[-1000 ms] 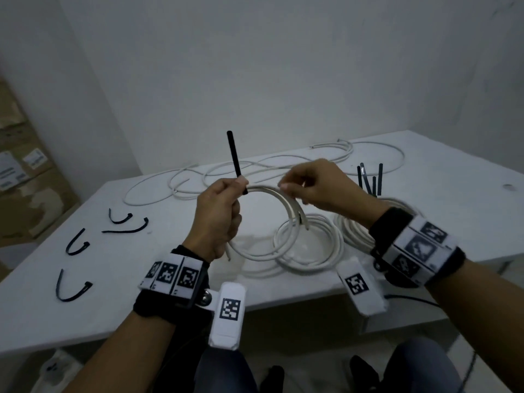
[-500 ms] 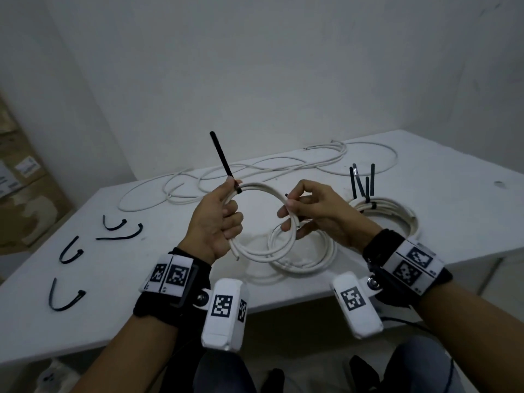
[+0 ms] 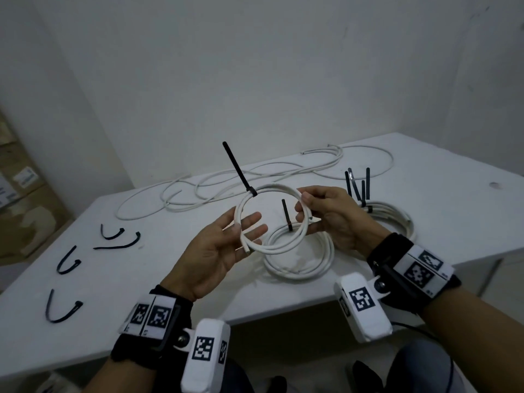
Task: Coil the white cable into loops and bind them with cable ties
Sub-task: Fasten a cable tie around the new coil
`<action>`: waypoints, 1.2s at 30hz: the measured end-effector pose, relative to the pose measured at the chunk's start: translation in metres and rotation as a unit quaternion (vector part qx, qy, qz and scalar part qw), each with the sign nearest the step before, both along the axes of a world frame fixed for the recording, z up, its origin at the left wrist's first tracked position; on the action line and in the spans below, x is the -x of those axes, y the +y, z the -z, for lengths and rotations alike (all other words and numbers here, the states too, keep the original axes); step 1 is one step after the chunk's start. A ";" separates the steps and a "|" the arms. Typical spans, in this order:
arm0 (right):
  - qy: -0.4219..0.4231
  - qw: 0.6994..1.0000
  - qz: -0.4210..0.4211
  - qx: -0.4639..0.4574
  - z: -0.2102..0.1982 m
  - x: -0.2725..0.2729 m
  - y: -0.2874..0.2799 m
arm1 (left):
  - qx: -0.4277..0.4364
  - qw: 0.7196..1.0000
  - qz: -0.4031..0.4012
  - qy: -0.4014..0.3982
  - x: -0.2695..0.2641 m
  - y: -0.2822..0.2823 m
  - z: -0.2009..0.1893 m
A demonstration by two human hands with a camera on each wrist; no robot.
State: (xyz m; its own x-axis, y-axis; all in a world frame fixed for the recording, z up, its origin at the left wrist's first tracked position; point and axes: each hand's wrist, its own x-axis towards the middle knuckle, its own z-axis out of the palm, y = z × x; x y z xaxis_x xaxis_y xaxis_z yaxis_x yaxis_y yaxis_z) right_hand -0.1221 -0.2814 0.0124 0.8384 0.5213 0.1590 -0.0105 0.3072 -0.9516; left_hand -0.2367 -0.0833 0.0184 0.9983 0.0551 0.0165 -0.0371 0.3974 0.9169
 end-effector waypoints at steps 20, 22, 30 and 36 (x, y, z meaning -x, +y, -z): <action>-0.087 0.992 0.076 0.044 0.006 0.011 0.003 | -0.159 0.972 -0.166 -0.052 -0.011 -0.018 0.005; -0.079 0.993 0.075 0.044 0.007 0.009 0.001 | -0.155 0.973 -0.166 -0.049 -0.011 -0.018 0.003; -0.048 0.997 0.029 0.049 0.004 0.010 -0.013 | -0.239 0.962 -0.100 -0.083 -0.003 -0.017 -0.001; -0.017 0.998 -0.042 0.039 -0.001 0.007 -0.026 | -0.365 0.925 -0.031 -0.104 -0.004 -0.007 0.004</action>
State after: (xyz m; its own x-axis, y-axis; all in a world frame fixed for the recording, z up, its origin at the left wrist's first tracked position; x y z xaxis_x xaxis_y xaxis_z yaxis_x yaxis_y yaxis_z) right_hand -0.1296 -0.3077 0.0129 0.7854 0.6022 0.1430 -0.0002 0.2313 -0.9729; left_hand -0.2325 -0.0904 0.0149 0.9645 0.0103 0.2637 -0.2453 -0.3337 0.9102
